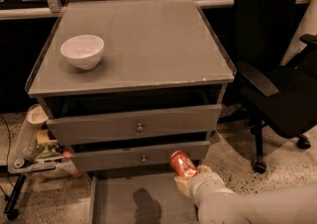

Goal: Pick coke can from bottom drawer and place on counter

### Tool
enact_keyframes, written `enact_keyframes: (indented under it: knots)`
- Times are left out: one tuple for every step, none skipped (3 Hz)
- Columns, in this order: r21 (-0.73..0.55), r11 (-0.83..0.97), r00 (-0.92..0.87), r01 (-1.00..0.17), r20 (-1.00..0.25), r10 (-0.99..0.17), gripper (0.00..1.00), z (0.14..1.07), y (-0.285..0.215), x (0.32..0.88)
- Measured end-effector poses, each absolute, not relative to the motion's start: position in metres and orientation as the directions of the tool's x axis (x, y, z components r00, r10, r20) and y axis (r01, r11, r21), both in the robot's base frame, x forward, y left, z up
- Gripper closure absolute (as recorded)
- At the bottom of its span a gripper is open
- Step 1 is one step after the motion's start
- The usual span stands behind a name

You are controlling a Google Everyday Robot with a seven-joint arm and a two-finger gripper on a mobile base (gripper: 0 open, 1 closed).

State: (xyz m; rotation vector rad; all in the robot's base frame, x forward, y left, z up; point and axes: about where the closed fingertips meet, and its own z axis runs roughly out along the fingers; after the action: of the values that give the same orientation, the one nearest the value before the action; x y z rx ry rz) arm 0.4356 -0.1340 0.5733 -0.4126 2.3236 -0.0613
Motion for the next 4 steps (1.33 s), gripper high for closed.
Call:
enact_keyframes:
  knots:
    - [-0.177, 0.956, -0.62, -0.235, -0.73, -0.287, 1.0, 0.607, -0.138, 0.443]
    - [-0.172, 0.956, -0.622, -0.239, -0.729, -0.286, 1.0, 0.608, -0.138, 0.444]
    - [-0.192, 0.952, -0.589, -0.24, -0.75, -0.3, 1.0, 0.638, -0.139, 0.444]
    - [-0.244, 0.943, -0.514, -0.227, -0.792, -0.329, 1.0, 0.692, -0.141, 0.443]
